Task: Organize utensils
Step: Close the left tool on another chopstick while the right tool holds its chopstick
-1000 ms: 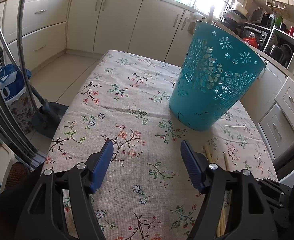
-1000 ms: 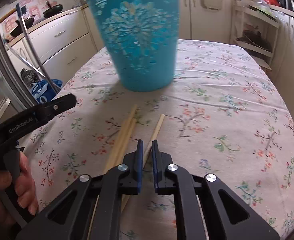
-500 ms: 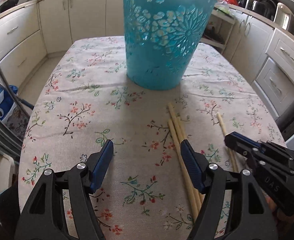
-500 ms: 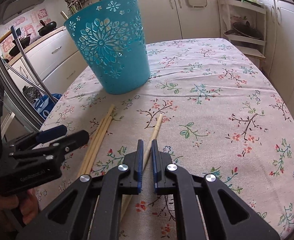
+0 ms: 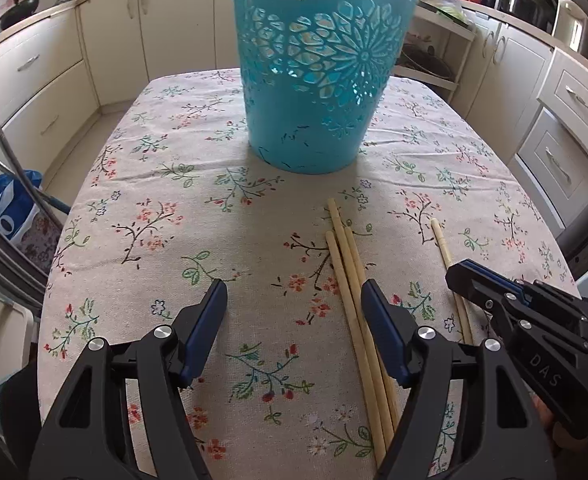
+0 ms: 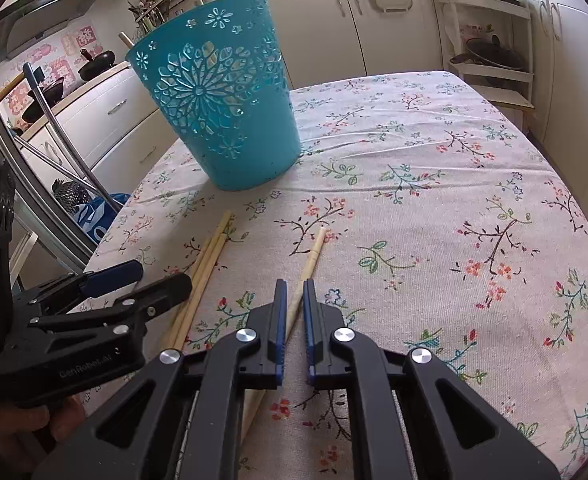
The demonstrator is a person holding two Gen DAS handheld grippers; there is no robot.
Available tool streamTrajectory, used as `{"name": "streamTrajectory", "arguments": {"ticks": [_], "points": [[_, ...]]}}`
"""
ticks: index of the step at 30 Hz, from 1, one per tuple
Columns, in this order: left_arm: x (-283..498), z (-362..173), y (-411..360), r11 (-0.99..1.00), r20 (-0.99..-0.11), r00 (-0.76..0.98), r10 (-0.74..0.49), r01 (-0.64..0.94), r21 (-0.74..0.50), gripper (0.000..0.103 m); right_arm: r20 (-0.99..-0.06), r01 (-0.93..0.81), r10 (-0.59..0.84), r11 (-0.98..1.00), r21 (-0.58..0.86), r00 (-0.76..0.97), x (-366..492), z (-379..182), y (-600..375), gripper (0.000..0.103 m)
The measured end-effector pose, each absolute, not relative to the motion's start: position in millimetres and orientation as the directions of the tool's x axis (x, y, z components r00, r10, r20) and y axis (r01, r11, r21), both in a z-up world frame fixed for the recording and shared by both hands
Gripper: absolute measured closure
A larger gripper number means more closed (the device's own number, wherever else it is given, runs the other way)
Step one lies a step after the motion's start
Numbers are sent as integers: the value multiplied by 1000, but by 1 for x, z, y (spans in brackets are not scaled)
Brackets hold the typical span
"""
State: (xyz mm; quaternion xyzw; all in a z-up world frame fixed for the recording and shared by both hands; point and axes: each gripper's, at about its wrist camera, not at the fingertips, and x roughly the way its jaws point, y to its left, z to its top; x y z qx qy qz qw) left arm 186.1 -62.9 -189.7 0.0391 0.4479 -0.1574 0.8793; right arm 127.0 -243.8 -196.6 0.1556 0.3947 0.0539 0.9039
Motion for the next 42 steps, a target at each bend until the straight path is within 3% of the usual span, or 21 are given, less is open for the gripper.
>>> {"name": "streamTrajectory", "arguments": {"ticks": [16,19,21,25,26,34,37,40,42], "points": [[189,-196,-78,948,-819,553,-155,318,35,38,-696,26,224,944,330,683,127,-197,-244,94],[190,-195,-79,946,-817,552,-165,324,28,49,-695,26,224,944,330,683,127,-197,-244,94],[191,-194,-79,941,-814,552,-179,337,22,61,-695,26,223,944,329,684,127,-197,-244,94],[193,-192,-82,928,-812,539,-224,371,-10,94,-695,22,218,948,319,686,127,-196,-244,94],[193,-192,-83,925,-810,537,-235,380,-16,97,-695,20,216,949,315,686,127,-196,-243,94],[202,-187,-67,944,-805,549,-224,329,-38,96,-703,15,226,947,319,674,131,-195,-241,93],[204,-192,-62,950,-821,535,-199,312,-27,76,-711,18,219,951,310,668,133,-194,-240,91],[201,-193,-65,945,-816,549,-178,326,13,75,-718,17,204,957,289,665,135,-193,-235,86],[200,-194,-69,935,-812,555,-184,353,29,81,-727,14,182,967,256,662,137,-192,-231,86]]}}
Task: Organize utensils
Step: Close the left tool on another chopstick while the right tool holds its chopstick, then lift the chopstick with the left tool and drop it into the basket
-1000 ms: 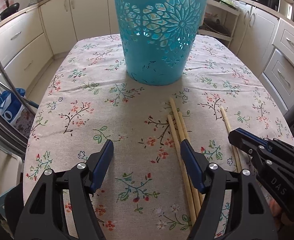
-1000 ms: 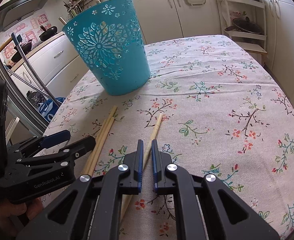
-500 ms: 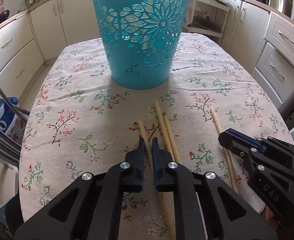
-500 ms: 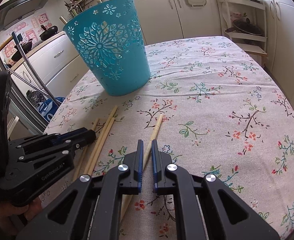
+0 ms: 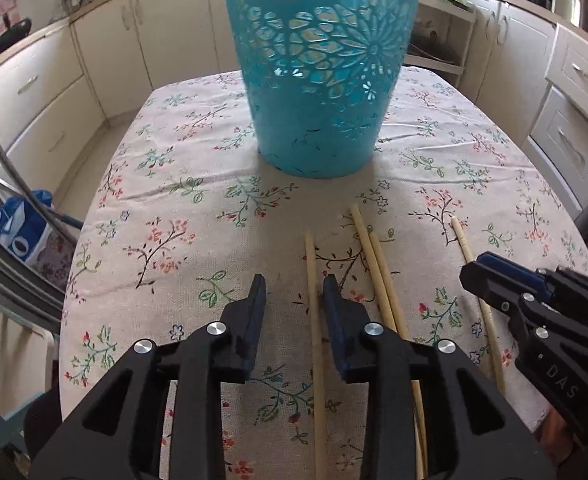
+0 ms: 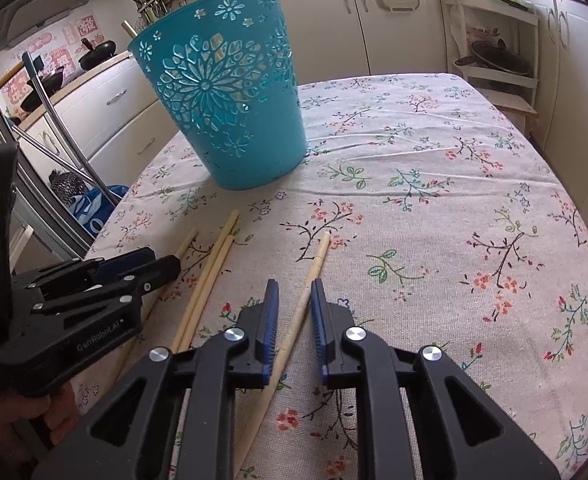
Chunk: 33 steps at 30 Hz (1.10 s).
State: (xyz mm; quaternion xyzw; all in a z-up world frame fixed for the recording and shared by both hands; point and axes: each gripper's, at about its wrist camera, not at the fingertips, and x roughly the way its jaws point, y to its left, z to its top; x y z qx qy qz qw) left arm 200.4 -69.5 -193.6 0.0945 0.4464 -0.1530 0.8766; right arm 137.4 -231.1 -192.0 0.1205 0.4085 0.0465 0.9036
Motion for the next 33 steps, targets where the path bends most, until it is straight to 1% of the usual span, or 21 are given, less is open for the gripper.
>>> {"name": "streamTrajectory", "arguments": {"ticks": [1,2,9,12,15,16,18,21,27,33], "points": [[201,-194,-71,928,-810,551,-200,372,24,93,-730,11,179,969,247,659,138,-192,-230,87],[201,-193,-73,923,-810,549,-206,385,26,99,-735,6,180,970,244,654,139,-192,-229,94],[199,-189,-63,923,-812,528,-250,382,-35,99,-754,3,150,980,198,640,137,-191,-230,95],[194,-177,-52,921,-787,536,-306,377,-101,99,-752,1,143,982,188,643,136,-192,-228,95],[185,-152,-39,902,-716,575,-394,392,-182,99,-732,7,175,971,239,658,133,-195,-236,96],[181,-139,-34,892,-678,597,-428,402,-209,99,-722,6,181,969,248,668,131,-196,-237,96],[175,-113,-23,871,-601,636,-484,413,-265,99,-706,0,174,971,239,686,129,-197,-236,96],[170,-78,-13,851,-503,687,-525,423,-310,99,-701,-2,150,978,206,697,126,-198,-231,96],[169,-22,-2,822,-355,748,-560,447,-354,99,-691,-2,139,981,195,709,124,-197,-229,96],[178,24,-9,814,-228,797,-559,476,-332,99,-689,-2,137,981,193,712,123,-197,-228,96]]}}
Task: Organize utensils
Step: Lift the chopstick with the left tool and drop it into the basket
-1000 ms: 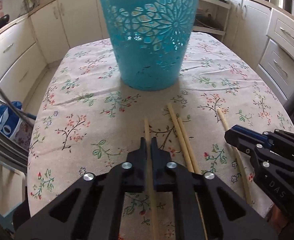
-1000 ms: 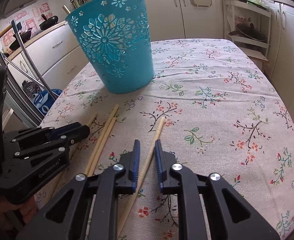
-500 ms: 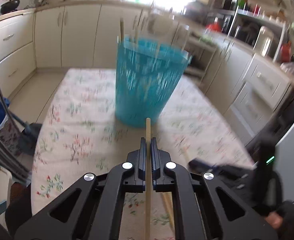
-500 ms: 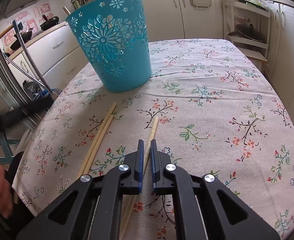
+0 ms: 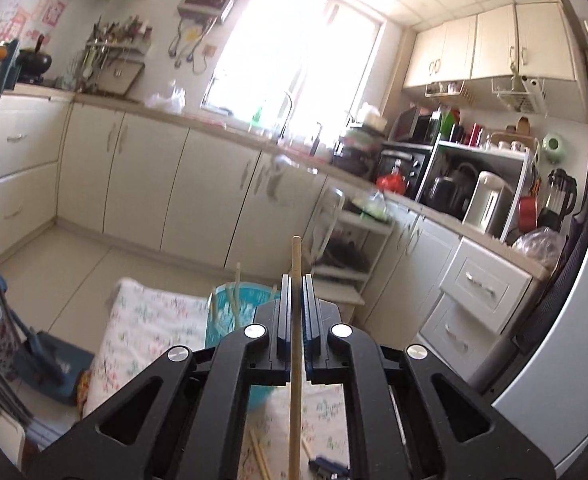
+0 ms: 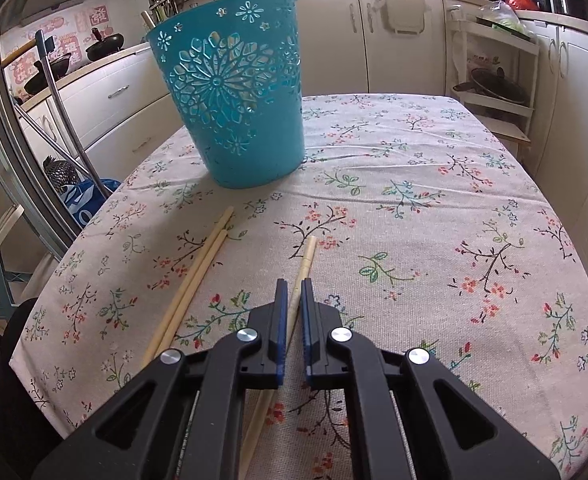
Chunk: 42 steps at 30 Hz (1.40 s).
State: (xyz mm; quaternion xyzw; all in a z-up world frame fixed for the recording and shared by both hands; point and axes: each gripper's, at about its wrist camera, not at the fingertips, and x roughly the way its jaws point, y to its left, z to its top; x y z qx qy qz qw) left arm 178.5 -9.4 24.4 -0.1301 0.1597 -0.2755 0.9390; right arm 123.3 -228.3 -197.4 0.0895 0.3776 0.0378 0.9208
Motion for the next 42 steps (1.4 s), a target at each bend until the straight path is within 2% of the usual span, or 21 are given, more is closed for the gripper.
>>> {"name": "streamTrajectory", "arguments": {"ticks": [6,14,29,42], "points": [[196,52,-20,806,-134,819,-559,497,-321,99,-689,-3,134,982,187,712,123,-196,-228,96],[243,49,-35,816,-106,841,-530,472,-334,99,-691,-4,125,985,174,712,123,-196,-227,96],[317,25,-68,868,-105,892,-440,392,-306,99,-695,-11,107,990,141,711,124,-196,-222,95],[320,-5,-81,891,-158,897,-412,361,-274,99,-696,-11,105,990,139,711,124,-196,-221,95]]}}
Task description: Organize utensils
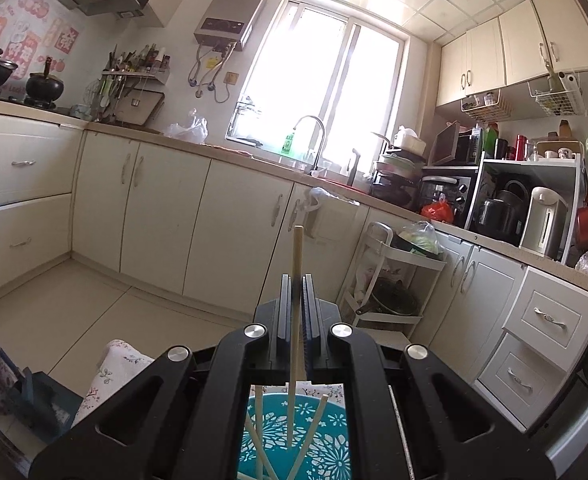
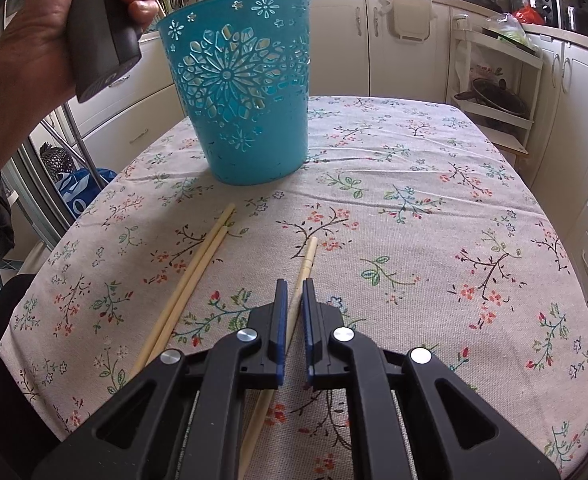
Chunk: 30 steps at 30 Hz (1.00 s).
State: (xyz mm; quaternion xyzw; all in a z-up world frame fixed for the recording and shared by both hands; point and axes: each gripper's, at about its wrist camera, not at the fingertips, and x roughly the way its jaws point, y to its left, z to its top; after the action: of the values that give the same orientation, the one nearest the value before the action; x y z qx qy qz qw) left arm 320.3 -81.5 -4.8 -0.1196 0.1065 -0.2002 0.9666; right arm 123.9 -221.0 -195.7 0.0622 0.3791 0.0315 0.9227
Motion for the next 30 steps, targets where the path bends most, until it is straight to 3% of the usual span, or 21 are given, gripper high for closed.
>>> {"name": "streamTrajectory", "arguments": {"ticks": [7,12,15,18,20,25,30], "points": [[305,-19,-78,895,-221,877,-427,375,-243,99,-697,-13,101,991,130,710,123,-195,-220,94],[282,-24,-64,897,-263,862,-433,383,-221,98,-700,-48,118,992,118,704,123,-195,-215,82],[257,-30,-46,904,-279,863,-420,372,-211,95,-700,-36,164,980,194,695,124,-195,-222,78],[227,-46,-24,916,-315,863,-395,344,-205,71,-702,-7,208,961,277,681,127,-194,-234,79],[214,-64,-12,929,-356,860,-365,310,-204,48,-715,-2,180,970,242,676,128,-193,-231,79],[210,-124,10,940,-517,788,-334,236,-247,32,-740,23,118,984,178,662,130,-192,-222,85],[216,-160,13,945,-600,734,-319,203,-255,24,-756,-2,8,1000,9,655,128,-192,-207,94]]}}
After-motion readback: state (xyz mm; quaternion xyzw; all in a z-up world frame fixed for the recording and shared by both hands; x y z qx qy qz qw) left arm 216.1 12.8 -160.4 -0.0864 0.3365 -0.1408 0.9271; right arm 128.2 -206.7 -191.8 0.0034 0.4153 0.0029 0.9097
